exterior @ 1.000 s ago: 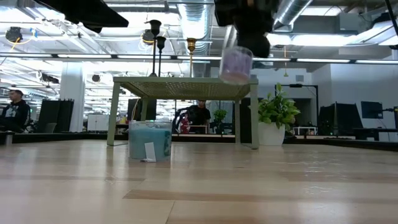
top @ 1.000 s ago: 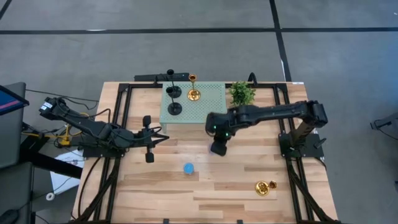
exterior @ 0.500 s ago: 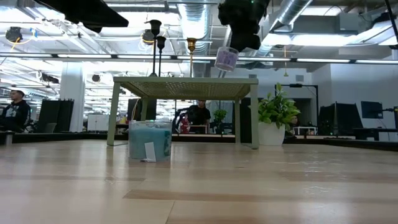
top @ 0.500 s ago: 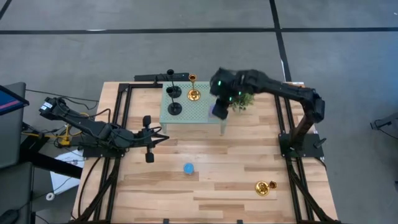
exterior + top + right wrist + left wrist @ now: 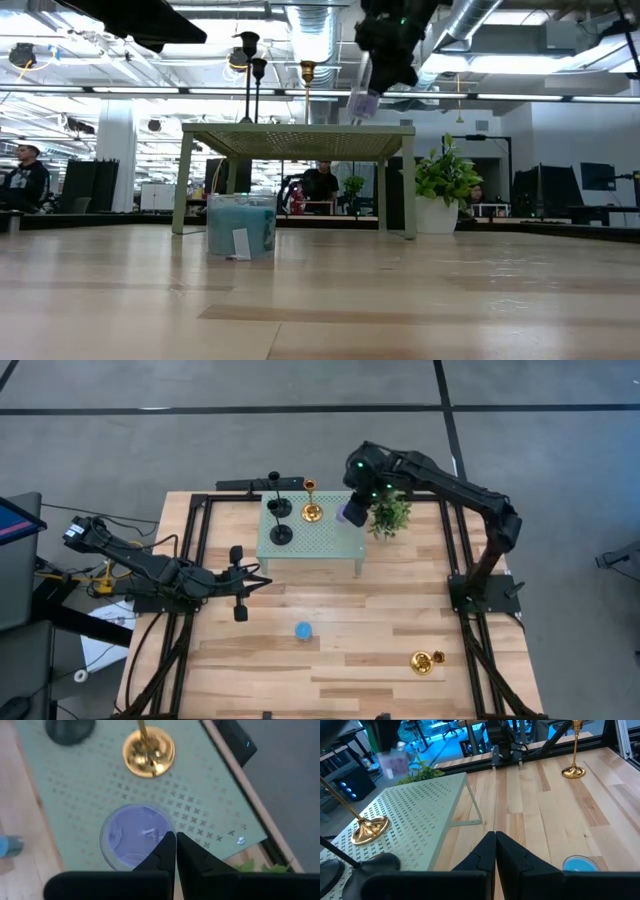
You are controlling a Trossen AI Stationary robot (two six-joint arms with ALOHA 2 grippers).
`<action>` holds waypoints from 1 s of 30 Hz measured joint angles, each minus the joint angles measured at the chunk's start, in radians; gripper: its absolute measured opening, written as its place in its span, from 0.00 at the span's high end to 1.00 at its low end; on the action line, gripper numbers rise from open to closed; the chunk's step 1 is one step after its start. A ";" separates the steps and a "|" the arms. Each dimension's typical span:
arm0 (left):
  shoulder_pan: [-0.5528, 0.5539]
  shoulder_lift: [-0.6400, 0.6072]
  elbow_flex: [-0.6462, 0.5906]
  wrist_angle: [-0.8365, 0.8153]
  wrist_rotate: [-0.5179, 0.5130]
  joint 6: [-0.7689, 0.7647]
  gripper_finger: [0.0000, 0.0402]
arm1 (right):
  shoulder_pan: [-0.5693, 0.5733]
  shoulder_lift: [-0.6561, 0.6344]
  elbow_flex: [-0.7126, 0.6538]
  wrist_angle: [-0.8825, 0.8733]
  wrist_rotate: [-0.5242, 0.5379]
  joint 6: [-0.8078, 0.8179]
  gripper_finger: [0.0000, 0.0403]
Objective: Pick & Place candle stick holders
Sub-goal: Put the violet scented candle on the shelf
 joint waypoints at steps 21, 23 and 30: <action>0.000 0.000 0.000 0.001 0.000 0.011 0.97 | -0.060 0.273 0.275 -0.215 0.056 -0.052 1.00; 0.000 0.000 0.000 0.000 0.000 0.011 0.97 | -0.062 0.271 0.269 -0.207 0.056 -0.052 1.00; 0.000 0.000 0.000 0.000 0.000 0.011 0.97 | -0.060 0.269 0.266 -0.201 0.054 -0.052 1.00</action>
